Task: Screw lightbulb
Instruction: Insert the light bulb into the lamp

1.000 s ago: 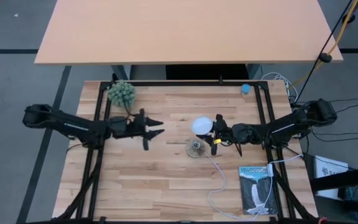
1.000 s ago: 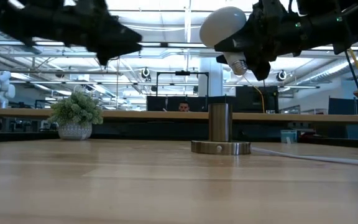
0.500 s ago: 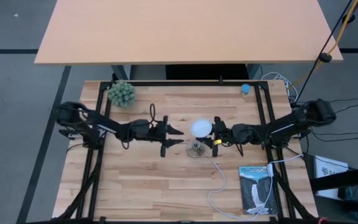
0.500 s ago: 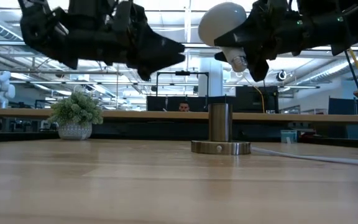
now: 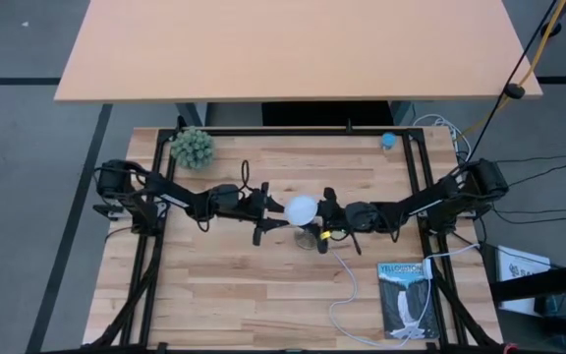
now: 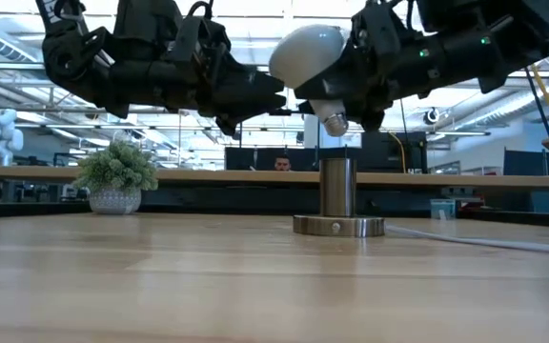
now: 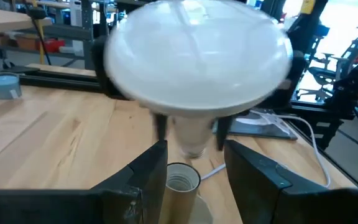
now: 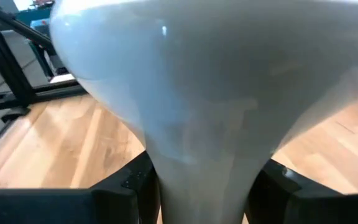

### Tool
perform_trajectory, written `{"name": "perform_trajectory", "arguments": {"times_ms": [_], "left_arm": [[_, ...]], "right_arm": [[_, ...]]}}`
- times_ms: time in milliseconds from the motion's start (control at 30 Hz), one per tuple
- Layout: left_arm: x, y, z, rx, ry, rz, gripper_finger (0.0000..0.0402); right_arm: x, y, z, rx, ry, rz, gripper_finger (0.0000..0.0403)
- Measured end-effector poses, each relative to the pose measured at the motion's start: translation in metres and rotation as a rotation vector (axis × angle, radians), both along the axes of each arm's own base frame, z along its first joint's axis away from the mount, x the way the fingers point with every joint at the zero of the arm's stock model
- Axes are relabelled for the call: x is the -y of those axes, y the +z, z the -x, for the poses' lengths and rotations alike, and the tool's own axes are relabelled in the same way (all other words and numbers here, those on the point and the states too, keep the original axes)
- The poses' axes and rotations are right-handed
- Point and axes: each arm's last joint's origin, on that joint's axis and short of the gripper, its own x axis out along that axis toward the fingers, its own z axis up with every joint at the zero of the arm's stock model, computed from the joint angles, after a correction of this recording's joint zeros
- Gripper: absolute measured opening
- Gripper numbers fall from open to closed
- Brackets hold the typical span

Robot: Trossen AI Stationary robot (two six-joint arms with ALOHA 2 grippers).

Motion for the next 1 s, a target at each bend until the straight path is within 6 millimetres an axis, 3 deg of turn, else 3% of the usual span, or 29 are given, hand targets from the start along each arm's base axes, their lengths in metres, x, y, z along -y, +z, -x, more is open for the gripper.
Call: {"name": "perform_trajectory", "arguments": {"times_ms": [367, 800, 1000], "left_arm": [[0.000, 0.008, 0.000, 0.087, 0.009, -0.005, 0.0165], [0.015, 0.004, -0.001, 0.044, 0.005, -0.005, 0.0165], [0.015, 0.008, -0.012, -0.008, 0.003, -0.036, 0.0165]], "right_arm": [[0.004, -0.005, 0.001, -0.048, -0.028, -0.042, 0.0169], [-0.001, -0.014, 0.005, -0.147, -0.010, -0.038, 0.0169], [-0.003, -0.013, 0.007, -0.155, -0.004, -0.035, 0.0169]]}}
